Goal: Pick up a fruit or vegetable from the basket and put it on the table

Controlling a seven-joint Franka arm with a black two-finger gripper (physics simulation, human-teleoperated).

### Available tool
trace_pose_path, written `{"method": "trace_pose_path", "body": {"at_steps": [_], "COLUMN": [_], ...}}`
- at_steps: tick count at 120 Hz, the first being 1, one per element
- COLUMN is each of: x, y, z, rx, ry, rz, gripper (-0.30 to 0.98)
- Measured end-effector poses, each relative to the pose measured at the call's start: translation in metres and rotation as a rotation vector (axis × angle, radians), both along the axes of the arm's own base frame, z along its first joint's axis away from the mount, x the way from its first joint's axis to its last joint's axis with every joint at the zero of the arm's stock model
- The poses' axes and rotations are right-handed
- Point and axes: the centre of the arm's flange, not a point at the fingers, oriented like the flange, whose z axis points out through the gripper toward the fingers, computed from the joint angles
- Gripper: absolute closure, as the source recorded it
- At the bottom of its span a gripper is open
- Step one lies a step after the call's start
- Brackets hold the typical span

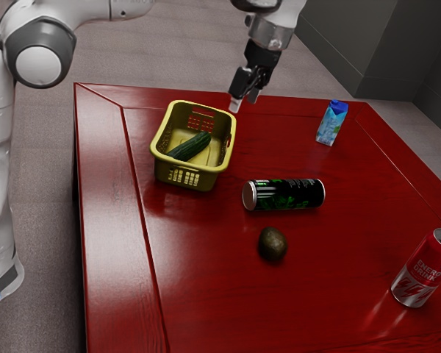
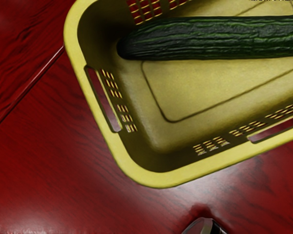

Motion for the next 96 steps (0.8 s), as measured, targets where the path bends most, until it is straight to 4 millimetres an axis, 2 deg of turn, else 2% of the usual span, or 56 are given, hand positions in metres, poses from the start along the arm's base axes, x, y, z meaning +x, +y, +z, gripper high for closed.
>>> {"method": "trace_pose_path", "body": {"at_steps": [17,34,42,51,62,70,74,84,96], "x": [-0.004,-0.020,-0.023,-0.019,-0.023,-0.025,-0.027,-0.050,-0.059], "y": [-0.001,-0.028,-0.032,-0.017,0.026,0.048,0.052,0.048,0.052], "z": [0.007,0.032,0.037,0.049,0.058,0.051,0.046,0.037,0.030], "rx": [0.003,0.004,0.008,0.050,0.088,0.142,0.157,0.162,0.164], "ry": [-0.014,-0.057,-0.069,-0.102,-0.114,-0.080,-0.061,-0.029,-0.022], "rz": [0.019,-0.023,-0.064,-0.137,-0.233,-0.312,-0.362,-0.507,-0.674], "gripper": [0.00,0.00,0.00,0.00,0.00,0.00,0.00,0.00,0.00]}}
